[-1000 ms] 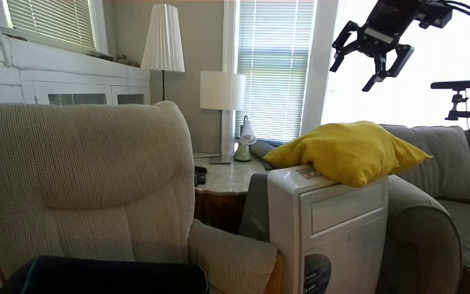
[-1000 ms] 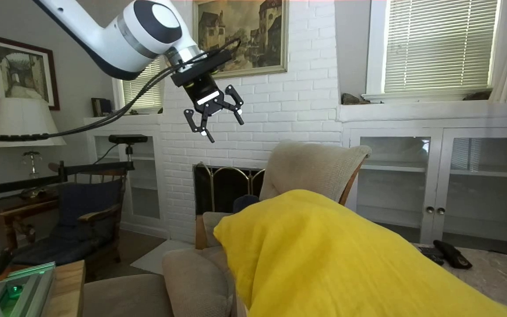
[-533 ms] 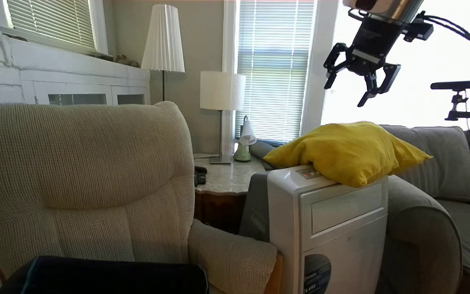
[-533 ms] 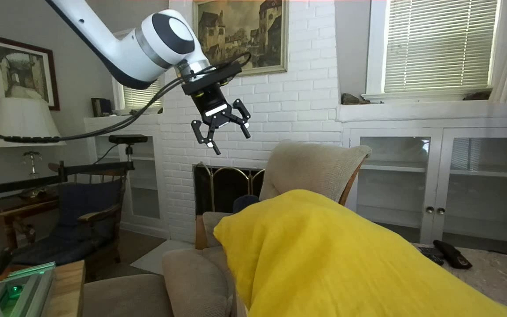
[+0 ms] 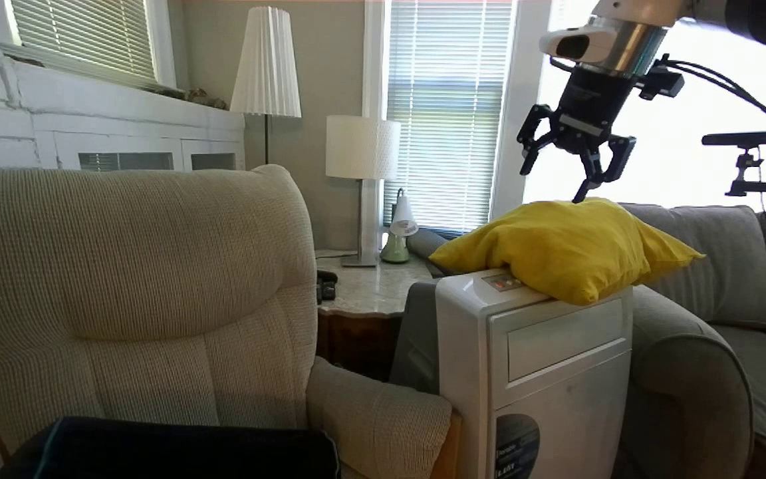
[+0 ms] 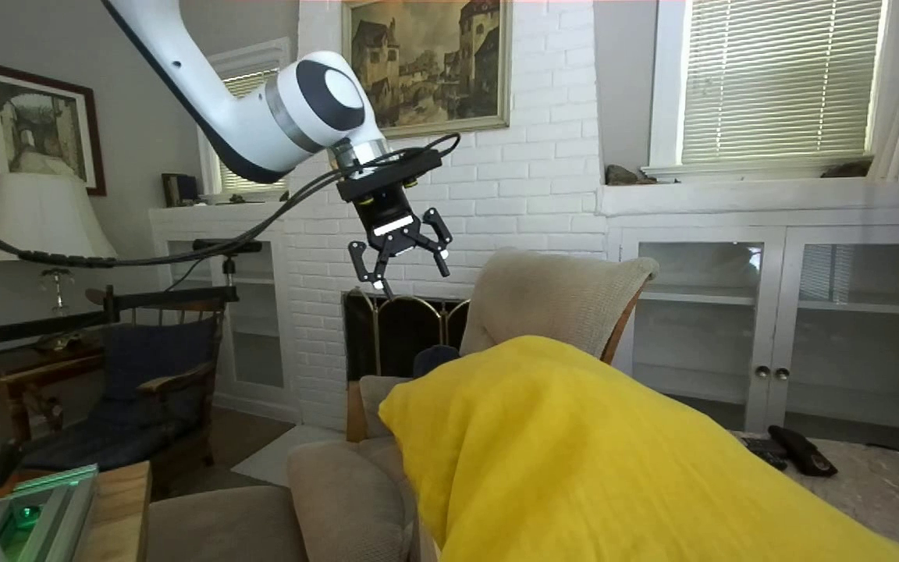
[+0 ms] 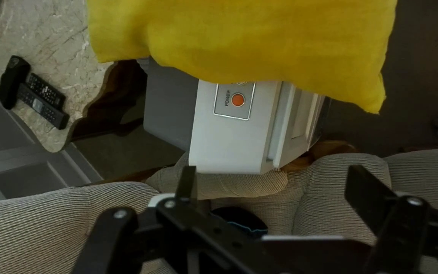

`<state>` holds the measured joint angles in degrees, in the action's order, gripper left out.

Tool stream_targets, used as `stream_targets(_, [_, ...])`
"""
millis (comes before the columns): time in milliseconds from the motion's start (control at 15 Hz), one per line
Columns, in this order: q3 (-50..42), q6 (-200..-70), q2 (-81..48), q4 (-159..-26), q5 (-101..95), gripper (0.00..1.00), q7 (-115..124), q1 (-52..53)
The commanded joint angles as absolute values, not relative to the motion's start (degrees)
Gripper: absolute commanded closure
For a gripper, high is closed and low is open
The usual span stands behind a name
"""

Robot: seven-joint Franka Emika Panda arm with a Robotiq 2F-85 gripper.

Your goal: Open the machine

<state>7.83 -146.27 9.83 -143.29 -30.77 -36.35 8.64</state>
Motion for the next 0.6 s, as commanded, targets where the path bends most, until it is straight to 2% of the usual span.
stream_targets(0, [7.42, -149.48, 5.82, -141.55, -32.4, 0.0, -33.92, 7.47])
stream_targets(533, [6.47, -153.1, -0.68, -138.65, -42.22, 0.0, -25.25, 5.24])
